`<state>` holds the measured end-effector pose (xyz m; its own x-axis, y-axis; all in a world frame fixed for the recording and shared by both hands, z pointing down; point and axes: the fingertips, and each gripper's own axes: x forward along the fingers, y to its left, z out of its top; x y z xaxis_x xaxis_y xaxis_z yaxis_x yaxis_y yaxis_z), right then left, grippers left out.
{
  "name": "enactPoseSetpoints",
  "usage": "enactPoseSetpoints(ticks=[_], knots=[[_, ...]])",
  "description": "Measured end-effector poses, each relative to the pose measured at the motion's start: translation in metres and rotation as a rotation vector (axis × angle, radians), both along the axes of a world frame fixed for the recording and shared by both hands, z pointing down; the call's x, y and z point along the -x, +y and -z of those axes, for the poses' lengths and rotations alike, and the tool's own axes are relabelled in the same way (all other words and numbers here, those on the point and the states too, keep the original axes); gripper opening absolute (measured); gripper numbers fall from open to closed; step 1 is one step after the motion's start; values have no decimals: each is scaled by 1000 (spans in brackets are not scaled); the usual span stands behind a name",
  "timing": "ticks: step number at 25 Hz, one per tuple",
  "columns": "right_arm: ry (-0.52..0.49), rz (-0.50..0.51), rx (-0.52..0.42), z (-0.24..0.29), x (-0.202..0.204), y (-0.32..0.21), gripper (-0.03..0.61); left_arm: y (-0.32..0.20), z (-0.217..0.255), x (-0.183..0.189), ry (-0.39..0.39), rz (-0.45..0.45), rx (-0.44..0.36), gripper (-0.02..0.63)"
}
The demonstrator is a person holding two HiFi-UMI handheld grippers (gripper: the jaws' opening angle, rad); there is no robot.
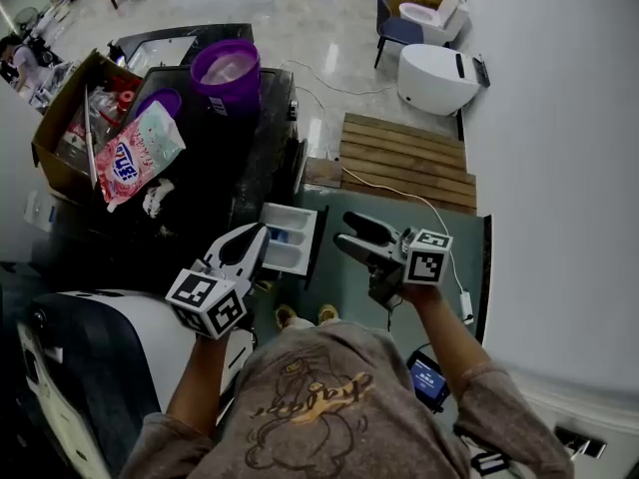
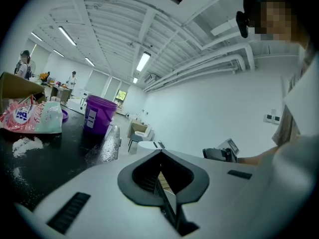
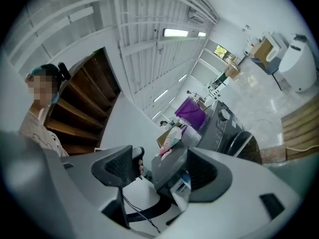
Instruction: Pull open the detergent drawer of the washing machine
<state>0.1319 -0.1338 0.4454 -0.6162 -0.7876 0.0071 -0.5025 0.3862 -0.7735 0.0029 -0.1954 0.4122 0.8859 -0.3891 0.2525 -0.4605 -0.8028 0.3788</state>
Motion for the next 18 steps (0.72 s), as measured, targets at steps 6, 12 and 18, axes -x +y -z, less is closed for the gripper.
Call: enactPoseSetpoints(ticks=[6, 12, 18], knots=[[180, -74, -44, 25, 0, 7, 267, 12, 12, -7, -19, -64, -13, 21], [429, -129, -140, 40, -2, 14, 160, 16, 14, -9, -20, -76, -94, 21], [586, -143, -184, 34, 10, 26, 19, 18, 15, -1, -18, -44, -167, 21]])
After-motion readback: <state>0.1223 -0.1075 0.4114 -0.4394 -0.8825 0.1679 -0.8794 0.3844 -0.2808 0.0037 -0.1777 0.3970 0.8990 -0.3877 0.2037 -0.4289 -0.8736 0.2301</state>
